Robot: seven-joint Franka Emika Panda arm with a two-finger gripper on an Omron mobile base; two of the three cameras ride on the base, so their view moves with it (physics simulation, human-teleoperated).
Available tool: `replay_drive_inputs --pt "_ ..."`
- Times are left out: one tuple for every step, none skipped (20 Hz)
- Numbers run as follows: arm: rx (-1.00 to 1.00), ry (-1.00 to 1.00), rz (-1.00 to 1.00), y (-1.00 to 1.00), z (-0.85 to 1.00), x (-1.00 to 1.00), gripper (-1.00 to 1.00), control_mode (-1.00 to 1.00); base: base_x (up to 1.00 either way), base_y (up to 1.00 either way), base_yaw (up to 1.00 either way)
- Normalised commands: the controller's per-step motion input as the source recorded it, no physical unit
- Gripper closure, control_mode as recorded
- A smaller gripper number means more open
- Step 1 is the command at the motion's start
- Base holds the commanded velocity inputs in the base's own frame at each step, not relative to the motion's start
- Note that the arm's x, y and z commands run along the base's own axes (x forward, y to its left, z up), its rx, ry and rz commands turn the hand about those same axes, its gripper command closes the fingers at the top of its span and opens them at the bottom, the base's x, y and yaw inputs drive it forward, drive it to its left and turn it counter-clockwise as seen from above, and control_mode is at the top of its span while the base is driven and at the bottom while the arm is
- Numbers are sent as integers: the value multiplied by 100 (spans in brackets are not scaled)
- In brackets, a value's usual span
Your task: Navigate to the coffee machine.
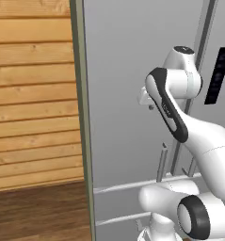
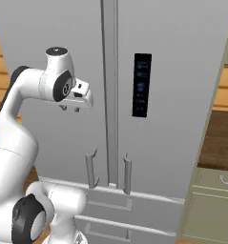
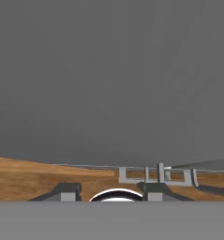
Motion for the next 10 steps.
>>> replay_drive_inputs --pt "0 0 0 0 0 0 -100 100 0 0 0" --pt "0 0 0 0 0 0 -100 100 -36 0 0" --pt "0 0 0 0 0 0 -100 100 -56 0 0" --pt "0 0 0 0 0 0 -100 100 -76 -34 -4" --pt "0 0 0 0 0 0 -100 100 -86 -22 -10" --pt "0 0 0 0 0 0 -100 100 -94 -16 -11" --pt "0 0 0 0 0 0 -100 100 -100 -12 -15" --pt "0 0 0 0 0 0 -100 100 -96 -13 -24" --pt "0 0 0 0 0 0 -100 100 -94 -14 -32" --pt "0 0 0 0 0 0 -100 100 -86 -19 -38"
